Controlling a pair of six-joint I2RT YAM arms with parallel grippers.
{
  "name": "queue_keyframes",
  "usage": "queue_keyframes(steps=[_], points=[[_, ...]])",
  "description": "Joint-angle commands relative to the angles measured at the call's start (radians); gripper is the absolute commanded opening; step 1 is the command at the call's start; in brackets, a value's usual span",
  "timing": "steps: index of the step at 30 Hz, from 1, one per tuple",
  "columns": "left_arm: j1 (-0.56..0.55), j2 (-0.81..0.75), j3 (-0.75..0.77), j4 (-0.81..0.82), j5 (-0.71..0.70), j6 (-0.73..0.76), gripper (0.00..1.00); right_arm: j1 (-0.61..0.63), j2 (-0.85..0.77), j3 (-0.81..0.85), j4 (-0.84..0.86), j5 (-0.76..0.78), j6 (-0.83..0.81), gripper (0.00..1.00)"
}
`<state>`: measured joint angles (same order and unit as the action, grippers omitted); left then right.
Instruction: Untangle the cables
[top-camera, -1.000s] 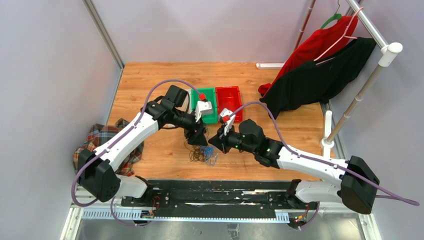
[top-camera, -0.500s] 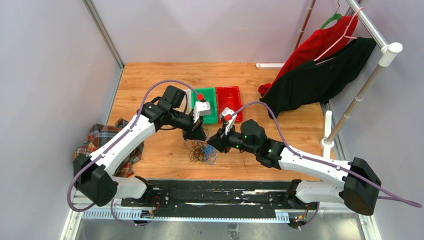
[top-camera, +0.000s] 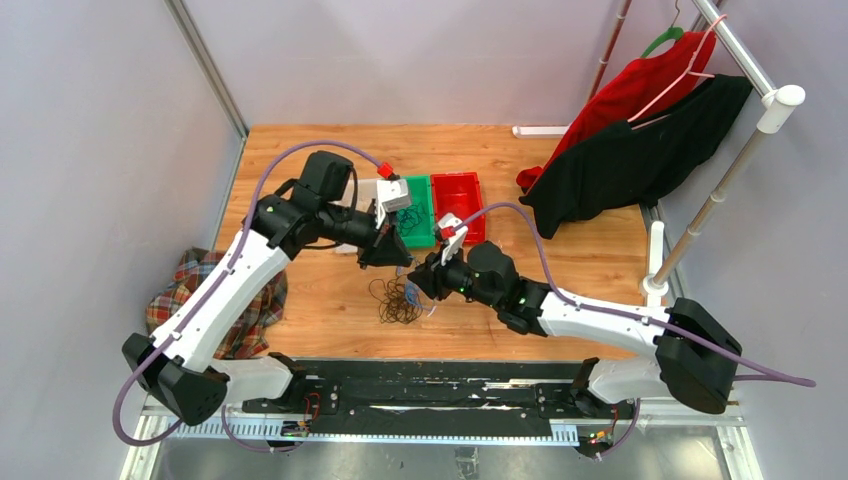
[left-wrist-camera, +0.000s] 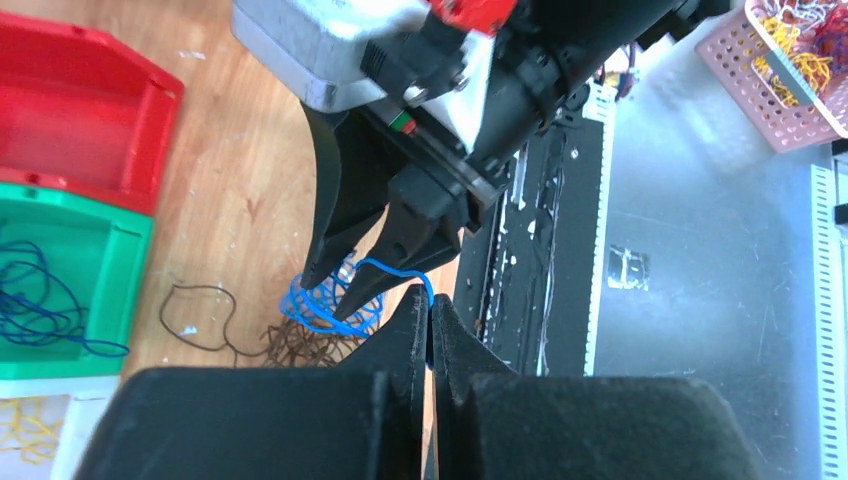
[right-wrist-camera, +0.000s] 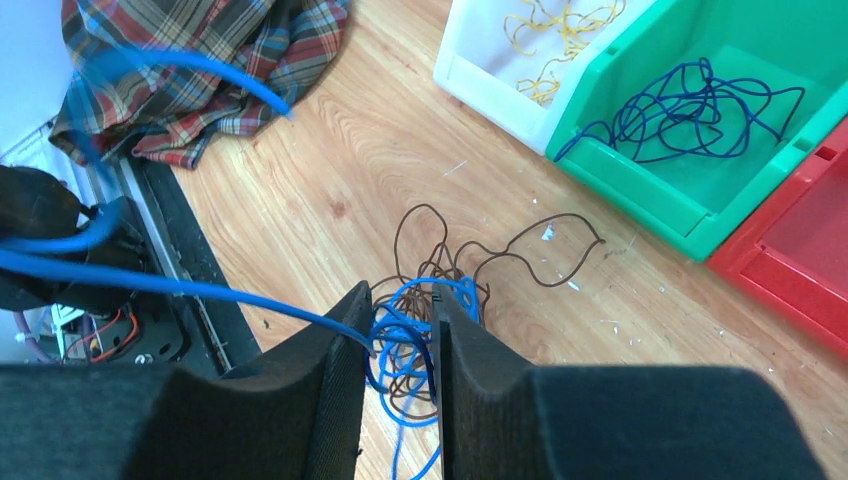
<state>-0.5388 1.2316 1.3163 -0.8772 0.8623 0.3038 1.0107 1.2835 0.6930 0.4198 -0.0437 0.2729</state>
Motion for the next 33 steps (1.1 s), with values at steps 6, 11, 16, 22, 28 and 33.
queue_keyframes(steps=[6,11,16,22,28,33], points=[[-0.006,-0.055,0.223,-0.071,-0.041,-0.064,0.01,0.016,-0.01,-0.194,0.143,0.127,0.1,0.26],[-0.007,-0.062,0.334,-0.071,-0.097,-0.083,0.01,0.016,-0.015,-0.286,0.178,0.166,0.141,0.25],[-0.006,-0.051,0.472,-0.078,-0.141,-0.085,0.01,0.016,0.007,-0.348,0.212,0.18,0.174,0.28],[-0.006,-0.006,0.676,-0.078,-0.22,-0.082,0.0,0.016,0.059,-0.404,0.264,0.188,0.198,0.31],[-0.006,0.066,0.891,-0.074,-0.341,-0.074,0.0,0.016,0.107,-0.414,0.303,0.18,0.214,0.33],[-0.006,0.054,0.918,0.048,-0.465,-0.086,0.0,0.017,0.139,-0.419,0.323,0.172,0.222,0.36]])
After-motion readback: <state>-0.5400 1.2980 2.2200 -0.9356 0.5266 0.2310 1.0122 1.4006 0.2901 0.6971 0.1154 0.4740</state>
